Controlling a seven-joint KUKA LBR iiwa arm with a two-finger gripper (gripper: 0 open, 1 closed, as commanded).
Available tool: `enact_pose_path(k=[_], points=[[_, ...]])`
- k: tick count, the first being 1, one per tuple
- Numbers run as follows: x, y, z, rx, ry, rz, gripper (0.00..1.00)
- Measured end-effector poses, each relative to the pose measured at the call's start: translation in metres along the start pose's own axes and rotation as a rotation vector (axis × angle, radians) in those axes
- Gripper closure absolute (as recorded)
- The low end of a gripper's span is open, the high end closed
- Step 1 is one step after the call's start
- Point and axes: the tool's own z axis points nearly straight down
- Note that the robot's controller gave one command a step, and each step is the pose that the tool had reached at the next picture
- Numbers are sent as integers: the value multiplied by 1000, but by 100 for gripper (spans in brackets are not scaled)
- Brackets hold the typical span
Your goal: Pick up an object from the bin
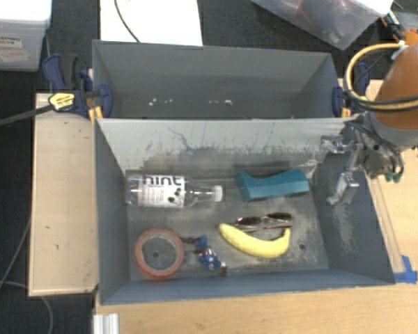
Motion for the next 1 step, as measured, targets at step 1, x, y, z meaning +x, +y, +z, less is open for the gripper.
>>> enact_pose_path(k=[1], points=[[0,0,0,0,0,0,0]])
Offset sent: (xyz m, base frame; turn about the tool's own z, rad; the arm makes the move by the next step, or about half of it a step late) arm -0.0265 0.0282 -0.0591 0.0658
